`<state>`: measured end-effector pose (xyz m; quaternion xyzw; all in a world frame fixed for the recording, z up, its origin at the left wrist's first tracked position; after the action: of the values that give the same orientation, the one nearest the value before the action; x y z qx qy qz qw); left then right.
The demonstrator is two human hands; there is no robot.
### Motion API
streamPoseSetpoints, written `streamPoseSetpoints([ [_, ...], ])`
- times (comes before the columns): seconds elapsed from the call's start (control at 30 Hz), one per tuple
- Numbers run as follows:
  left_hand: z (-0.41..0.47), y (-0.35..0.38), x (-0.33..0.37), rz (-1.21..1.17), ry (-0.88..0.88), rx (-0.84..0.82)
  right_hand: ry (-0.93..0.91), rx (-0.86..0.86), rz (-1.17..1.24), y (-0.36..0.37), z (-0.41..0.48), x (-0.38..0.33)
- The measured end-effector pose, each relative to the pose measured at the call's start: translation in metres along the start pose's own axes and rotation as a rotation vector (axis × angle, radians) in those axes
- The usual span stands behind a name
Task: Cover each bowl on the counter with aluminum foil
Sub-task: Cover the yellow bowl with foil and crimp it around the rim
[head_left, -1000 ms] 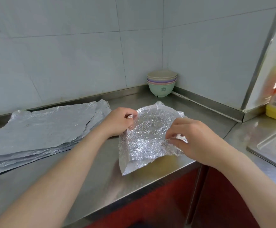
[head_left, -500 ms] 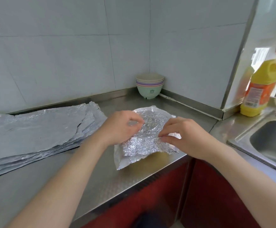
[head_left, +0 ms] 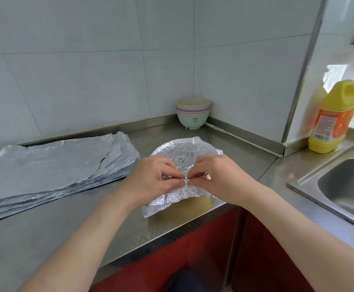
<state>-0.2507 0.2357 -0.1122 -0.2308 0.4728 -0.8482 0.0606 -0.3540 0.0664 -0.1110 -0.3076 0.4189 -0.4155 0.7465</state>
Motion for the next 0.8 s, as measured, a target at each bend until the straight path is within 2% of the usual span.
streamPoseSetpoints([
  [0.2,0.001,0.009,0.001,0.193,0.188,0.039,-0.141,0.077,-0.187,0.015,0.001,0.006],
  [0.37,0.002,0.016,0.003,0.267,0.227,0.083,-0.183,0.142,-0.217,0.017,-0.002,0.007],
  [0.5,0.006,0.014,0.014,0.199,0.141,0.072,-0.074,0.100,-0.124,0.000,-0.007,0.020],
  [0.63,0.008,-0.007,0.006,-0.014,-0.006,0.182,0.041,0.078,0.038,-0.019,-0.013,0.028],
  [0.8,0.004,-0.009,-0.003,-0.079,-0.095,0.069,0.033,0.151,0.093,-0.010,-0.005,0.013],
])
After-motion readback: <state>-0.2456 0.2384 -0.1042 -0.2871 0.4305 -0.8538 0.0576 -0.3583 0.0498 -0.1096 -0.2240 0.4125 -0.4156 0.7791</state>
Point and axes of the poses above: each hand's wrist, its own z-axis towards the middle knuckle, its own y-axis out of the palm, x = y × z, the point moved 1 cm from there along z, towards the middle knuckle, and after that the axes turned 6 degrees about z, right-handed, at the moved point
